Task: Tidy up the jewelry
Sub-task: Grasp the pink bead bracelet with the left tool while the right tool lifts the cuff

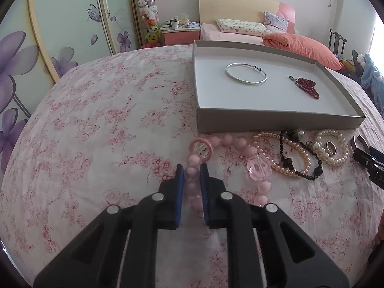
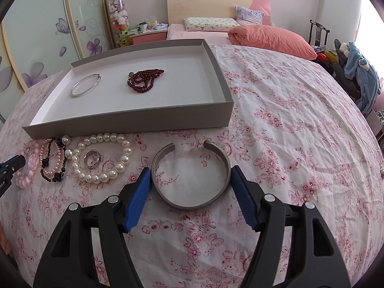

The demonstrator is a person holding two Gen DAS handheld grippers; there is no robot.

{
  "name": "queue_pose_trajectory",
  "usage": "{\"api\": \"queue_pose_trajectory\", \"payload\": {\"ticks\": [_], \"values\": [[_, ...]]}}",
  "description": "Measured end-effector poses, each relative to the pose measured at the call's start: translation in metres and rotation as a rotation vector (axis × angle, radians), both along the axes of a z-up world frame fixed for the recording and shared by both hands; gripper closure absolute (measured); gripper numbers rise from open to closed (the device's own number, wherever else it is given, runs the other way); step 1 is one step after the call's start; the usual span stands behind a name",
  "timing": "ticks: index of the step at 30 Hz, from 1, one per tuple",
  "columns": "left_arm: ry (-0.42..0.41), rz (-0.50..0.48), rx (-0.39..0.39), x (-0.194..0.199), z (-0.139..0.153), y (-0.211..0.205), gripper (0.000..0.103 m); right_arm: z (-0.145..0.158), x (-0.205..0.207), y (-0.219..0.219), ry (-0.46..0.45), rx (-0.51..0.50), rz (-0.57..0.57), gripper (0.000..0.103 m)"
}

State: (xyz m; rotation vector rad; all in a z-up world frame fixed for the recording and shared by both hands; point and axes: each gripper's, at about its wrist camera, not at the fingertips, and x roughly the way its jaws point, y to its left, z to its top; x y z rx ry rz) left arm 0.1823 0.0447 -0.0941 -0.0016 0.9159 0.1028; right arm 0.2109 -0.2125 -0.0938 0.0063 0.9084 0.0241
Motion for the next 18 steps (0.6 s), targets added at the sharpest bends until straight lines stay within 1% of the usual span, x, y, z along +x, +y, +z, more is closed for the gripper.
{"api": "queue_pose_trajectory", "payload": {"ticks": [2,6,13,18], "values": [[0.001,-0.003,-0.009,0.000,0.000,0.001,0.089,0.000,-0.001,0.000,-0.001,0.004,0.003,0.036],[-0.002,0.004,-0.051,-0.003,0.003,0.008,0.089,0.001,-0.004,0.000,-0.002,0.028,0.003,0.037],[-0.095,-0.002,-0.130,-0.022,0.027,0.018,0.089,0.012,-0.016,-0.006,-0.035,0.079,-0.003,0.037],[-0.146,-0.024,-0.170,-0.033,0.044,0.016,0.089,0.020,-0.026,-0.001,-0.060,0.089,0.016,0.037]]}}
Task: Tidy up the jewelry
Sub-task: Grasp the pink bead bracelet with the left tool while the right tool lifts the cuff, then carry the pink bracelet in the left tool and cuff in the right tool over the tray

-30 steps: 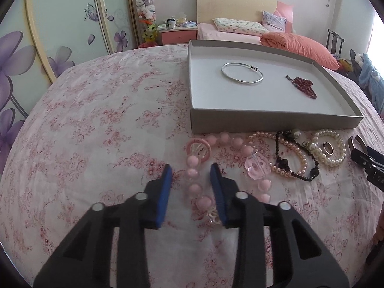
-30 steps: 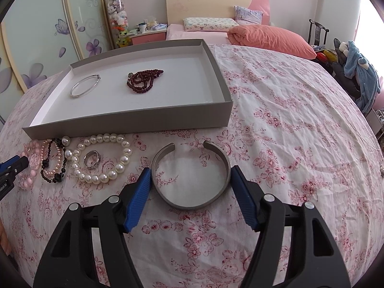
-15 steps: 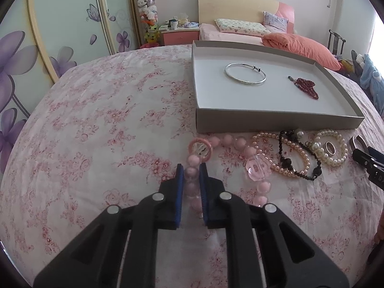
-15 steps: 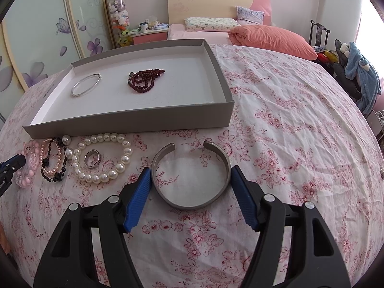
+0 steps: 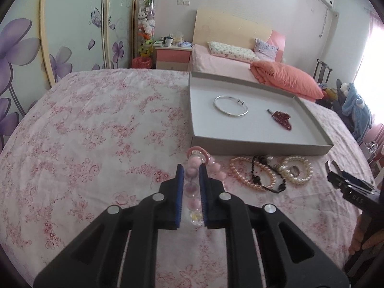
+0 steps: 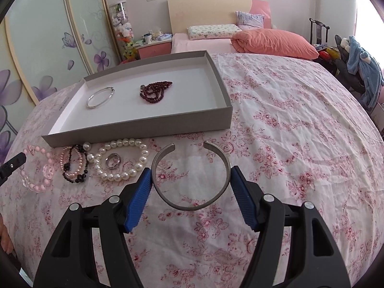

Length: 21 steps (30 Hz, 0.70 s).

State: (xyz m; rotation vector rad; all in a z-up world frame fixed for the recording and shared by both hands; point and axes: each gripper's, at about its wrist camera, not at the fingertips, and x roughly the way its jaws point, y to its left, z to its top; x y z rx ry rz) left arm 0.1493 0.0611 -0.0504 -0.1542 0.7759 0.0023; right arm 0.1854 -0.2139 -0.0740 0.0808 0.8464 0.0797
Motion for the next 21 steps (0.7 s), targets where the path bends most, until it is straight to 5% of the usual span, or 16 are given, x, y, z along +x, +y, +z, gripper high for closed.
{"api": "queue_pose_trajectory", "payload": {"ticks": [21], "values": [[-0.094,-0.058,-0.048,-0.023,0.029,-0.019,0.089,0.033,-0.031,0.025,-0.162,0.008,0.077,0.037]]}}
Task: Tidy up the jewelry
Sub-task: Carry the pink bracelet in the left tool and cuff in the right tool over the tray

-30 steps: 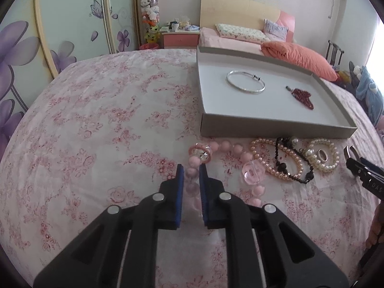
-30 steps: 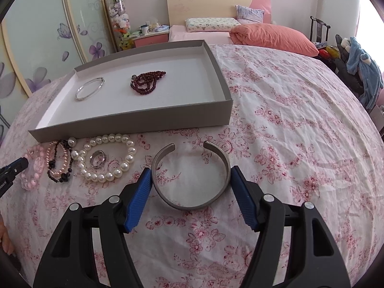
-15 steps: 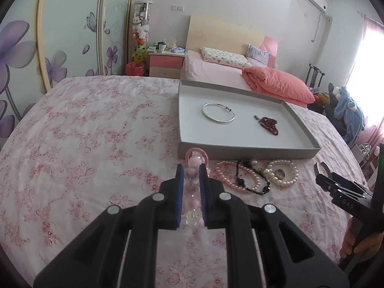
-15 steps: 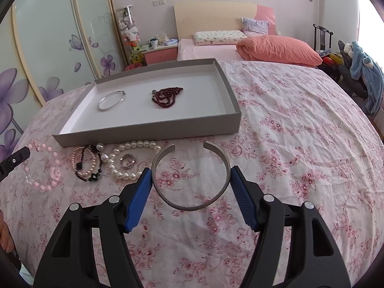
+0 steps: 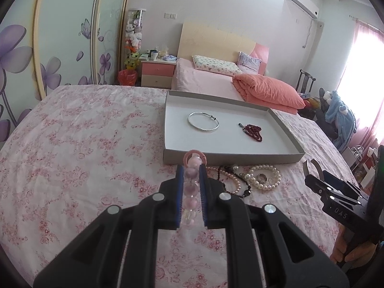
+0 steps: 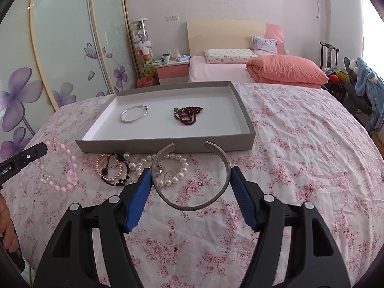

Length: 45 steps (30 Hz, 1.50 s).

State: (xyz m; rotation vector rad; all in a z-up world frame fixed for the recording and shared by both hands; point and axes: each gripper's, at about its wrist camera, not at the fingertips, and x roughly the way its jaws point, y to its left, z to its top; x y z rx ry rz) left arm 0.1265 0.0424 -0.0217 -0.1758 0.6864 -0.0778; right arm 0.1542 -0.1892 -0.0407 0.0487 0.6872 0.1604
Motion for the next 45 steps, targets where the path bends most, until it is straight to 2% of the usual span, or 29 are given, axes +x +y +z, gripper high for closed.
{"api": "queue_pose_trajectory", "payload": {"ticks": [19,25,45], "values": [[-0.153,0.071,0.074,-0.024,0.029,-0.017,0.089,0.041,-0.038,0.011,-0.264,-0.015,0.006,0.036],[-0.208,0.095,0.116,-0.031,0.039,-0.025,0.089,0.048,-0.040,0.009,-0.306,-0.006,-0.003,0.036],[-0.281,0.103,0.179,-0.023,0.061,-0.041,0.089,0.075,-0.040,0.004,-0.430,0.007,-0.024,0.036]]}}
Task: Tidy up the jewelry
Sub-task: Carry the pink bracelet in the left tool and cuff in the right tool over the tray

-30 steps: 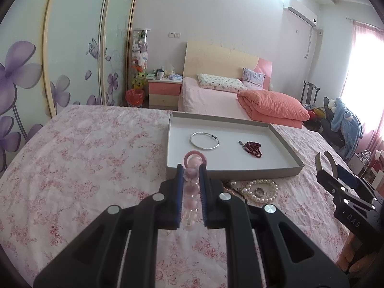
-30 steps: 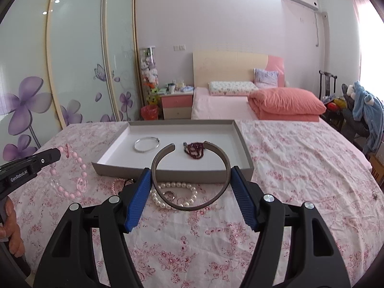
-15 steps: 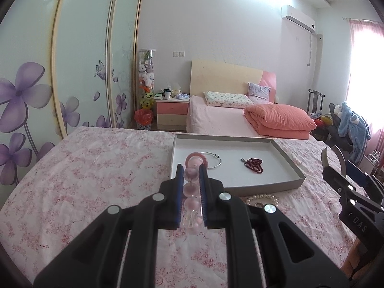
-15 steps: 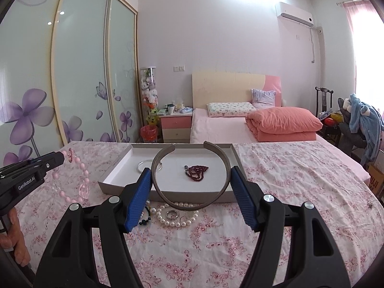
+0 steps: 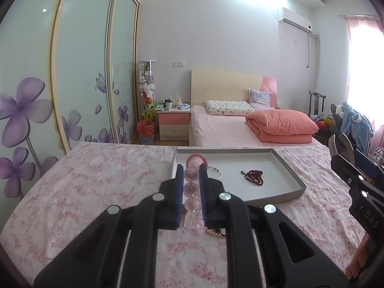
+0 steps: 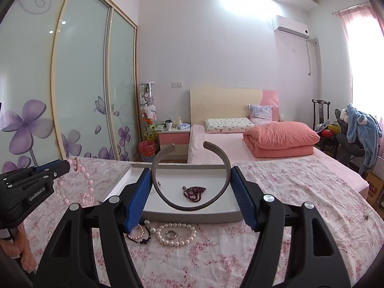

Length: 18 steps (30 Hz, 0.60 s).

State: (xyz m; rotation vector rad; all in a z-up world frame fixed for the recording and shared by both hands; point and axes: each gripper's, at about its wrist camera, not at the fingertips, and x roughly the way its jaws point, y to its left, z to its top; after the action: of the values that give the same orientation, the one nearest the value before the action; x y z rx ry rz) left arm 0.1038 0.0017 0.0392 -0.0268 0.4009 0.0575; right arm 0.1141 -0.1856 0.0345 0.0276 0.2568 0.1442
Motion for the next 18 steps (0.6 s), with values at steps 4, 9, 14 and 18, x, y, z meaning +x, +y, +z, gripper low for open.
{"api": "queue_pose_trajectory", "payload": {"ticks": [4,9,14,18], "values": [[-0.012,-0.004,0.009,0.004,0.003,-0.003,0.089,0.004,0.005,-0.002,-0.021,0.009,-0.009,0.036],[-0.014,-0.005,0.017,0.011,0.004,-0.009,0.089,0.005,0.010,-0.003,-0.031,0.013,-0.013,0.036],[-0.008,-0.005,0.025,0.021,0.002,-0.010,0.089,0.002,0.016,-0.007,-0.029,0.015,-0.018,0.036],[-0.001,-0.004,0.033,0.032,0.000,-0.011,0.089,0.001,0.023,-0.010,-0.022,0.016,-0.022,0.036]]}}
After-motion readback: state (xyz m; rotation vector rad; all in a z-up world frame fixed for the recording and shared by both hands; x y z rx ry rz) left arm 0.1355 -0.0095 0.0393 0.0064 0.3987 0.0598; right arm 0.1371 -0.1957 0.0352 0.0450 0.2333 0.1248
